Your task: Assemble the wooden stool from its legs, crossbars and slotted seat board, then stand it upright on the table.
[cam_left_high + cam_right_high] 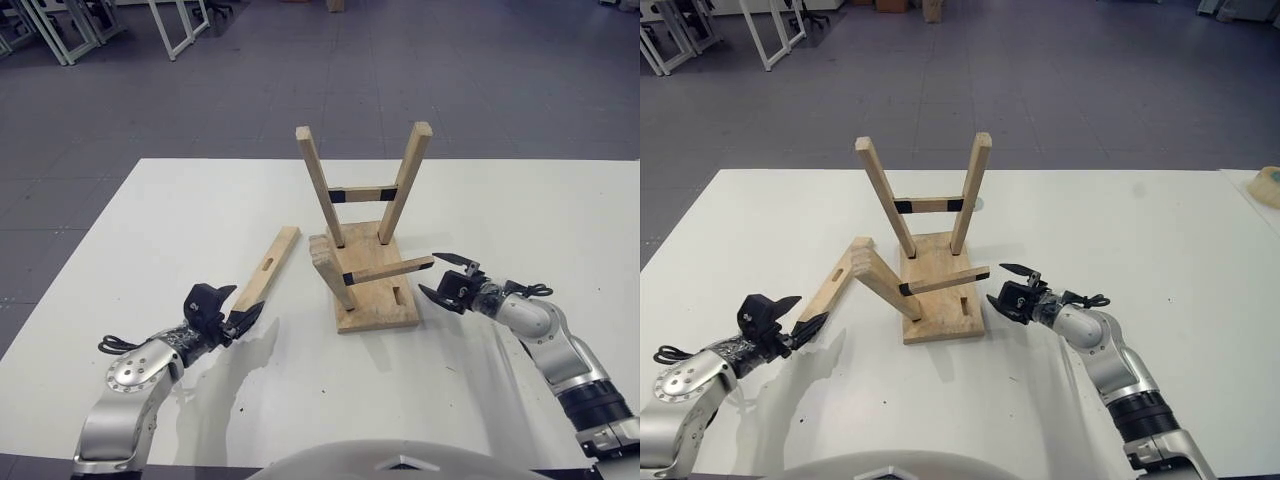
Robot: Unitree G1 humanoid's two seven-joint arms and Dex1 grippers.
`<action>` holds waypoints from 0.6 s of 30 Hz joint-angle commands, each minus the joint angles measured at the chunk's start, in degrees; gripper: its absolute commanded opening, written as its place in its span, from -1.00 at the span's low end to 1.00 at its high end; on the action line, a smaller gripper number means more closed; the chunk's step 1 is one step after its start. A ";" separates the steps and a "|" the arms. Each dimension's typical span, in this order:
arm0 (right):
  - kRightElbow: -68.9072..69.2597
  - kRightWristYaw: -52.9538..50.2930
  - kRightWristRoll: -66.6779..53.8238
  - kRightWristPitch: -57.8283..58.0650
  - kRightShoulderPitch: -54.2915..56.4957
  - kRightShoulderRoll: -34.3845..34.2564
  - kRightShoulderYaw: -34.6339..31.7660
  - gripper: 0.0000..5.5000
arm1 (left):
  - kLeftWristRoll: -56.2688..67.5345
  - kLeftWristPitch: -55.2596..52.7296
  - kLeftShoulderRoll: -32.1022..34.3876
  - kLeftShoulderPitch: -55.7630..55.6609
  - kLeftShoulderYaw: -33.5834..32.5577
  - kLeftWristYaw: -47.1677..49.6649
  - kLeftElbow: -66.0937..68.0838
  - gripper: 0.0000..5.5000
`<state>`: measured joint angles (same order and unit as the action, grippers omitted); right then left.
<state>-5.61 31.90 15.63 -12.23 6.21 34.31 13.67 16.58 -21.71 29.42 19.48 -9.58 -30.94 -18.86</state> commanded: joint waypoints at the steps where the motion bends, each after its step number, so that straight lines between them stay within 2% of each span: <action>1: 0.93 0.85 -0.14 0.78 0.20 0.54 -0.45 0.29 | -1.61 1.59 -0.76 -1.13 0.44 0.95 3.57 0.23; 9: 0.53 0.68 -0.12 0.92 0.97 0.18 -0.79 0.29 | -1.39 -1.70 -1.89 -1.39 1.99 1.29 7.65 0.23; 13: 4.32 1.89 -4.74 5.19 -0.97 0.74 -4.80 0.29 | -1.32 -4.22 -3.21 -2.69 2.28 3.03 7.66 0.00; 16: 6.41 3.24 -11.07 11.18 -1.14 1.74 -11.08 0.29 | -2.10 -5.34 -3.50 -3.41 2.19 4.95 7.67 -0.18; 18: 9.00 5.41 -19.39 18.78 0.04 1.27 -16.18 0.29 | -1.56 -3.61 -4.29 -5.08 0.32 6.45 7.88 -0.25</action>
<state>0.82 35.42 2.18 0.95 5.06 35.53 1.17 15.28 -25.49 25.94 15.75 -7.65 -25.94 -11.64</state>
